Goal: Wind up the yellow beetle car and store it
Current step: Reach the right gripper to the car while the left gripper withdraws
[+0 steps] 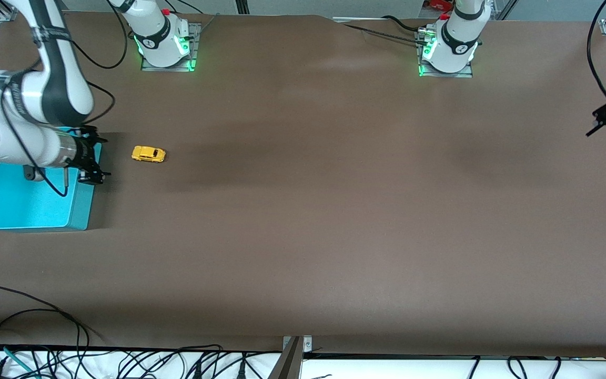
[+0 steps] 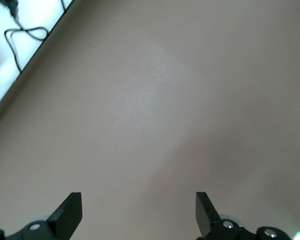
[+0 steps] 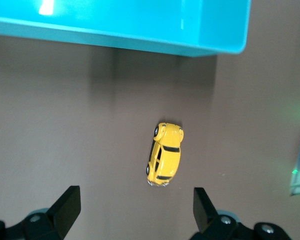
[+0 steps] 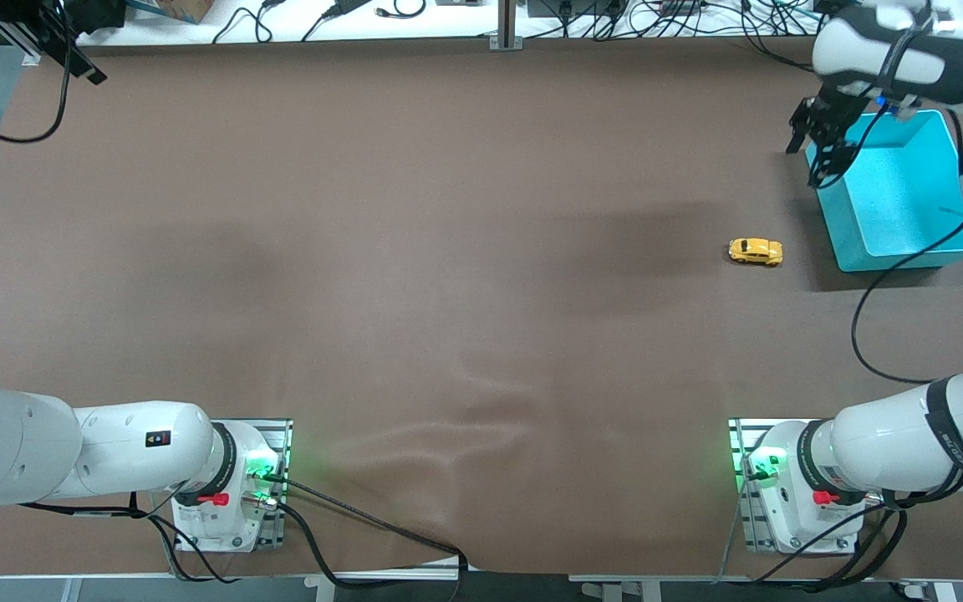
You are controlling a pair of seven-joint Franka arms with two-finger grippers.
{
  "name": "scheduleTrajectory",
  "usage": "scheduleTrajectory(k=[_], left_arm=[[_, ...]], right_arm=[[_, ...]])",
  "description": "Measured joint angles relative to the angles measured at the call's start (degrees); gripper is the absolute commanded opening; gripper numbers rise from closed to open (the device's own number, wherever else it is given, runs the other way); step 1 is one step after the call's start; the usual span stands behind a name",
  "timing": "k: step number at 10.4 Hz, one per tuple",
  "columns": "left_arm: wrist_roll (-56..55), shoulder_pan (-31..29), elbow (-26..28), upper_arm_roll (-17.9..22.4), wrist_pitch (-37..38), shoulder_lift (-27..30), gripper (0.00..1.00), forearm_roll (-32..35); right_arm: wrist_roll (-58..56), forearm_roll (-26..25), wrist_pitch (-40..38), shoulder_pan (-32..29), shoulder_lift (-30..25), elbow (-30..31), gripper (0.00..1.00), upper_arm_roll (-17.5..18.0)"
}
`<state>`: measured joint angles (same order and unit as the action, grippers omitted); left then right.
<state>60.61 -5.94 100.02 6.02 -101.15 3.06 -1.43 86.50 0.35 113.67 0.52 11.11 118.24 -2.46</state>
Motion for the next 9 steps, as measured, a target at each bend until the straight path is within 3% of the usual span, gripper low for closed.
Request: scheduleTrajectory(k=[2, 4, 7, 9], left_arm=[[-11.73, 0.26, -4.22, -2.62, 7.08, 0.09, 1.0, 2.51], [-30.38, 0.46, -8.58, -7.98, 15.1, 0.12, 1.0, 4.21], [-45.51, 0.67, -9.91, -12.66, 18.99, 0.1, 1.0, 4.32], [-49.17, 0.7, -10.67, -12.65, 19.93, 0.05, 1.0, 3.86]], right_arm=[[4.19, 0.0, 8.01, 0.02, -1.74, 7.35, 1.0, 0.04], [5.8, 0.0, 17.42, 0.03, -6.6, 18.16, 1.0, 0.1], [6.91, 0.0, 25.76, 0.07, -8.15, 25.82, 1.0, 0.26], [8.12, 0.0, 29.92, 0.13, -7.22, 28.29, 1.0, 0.36]])
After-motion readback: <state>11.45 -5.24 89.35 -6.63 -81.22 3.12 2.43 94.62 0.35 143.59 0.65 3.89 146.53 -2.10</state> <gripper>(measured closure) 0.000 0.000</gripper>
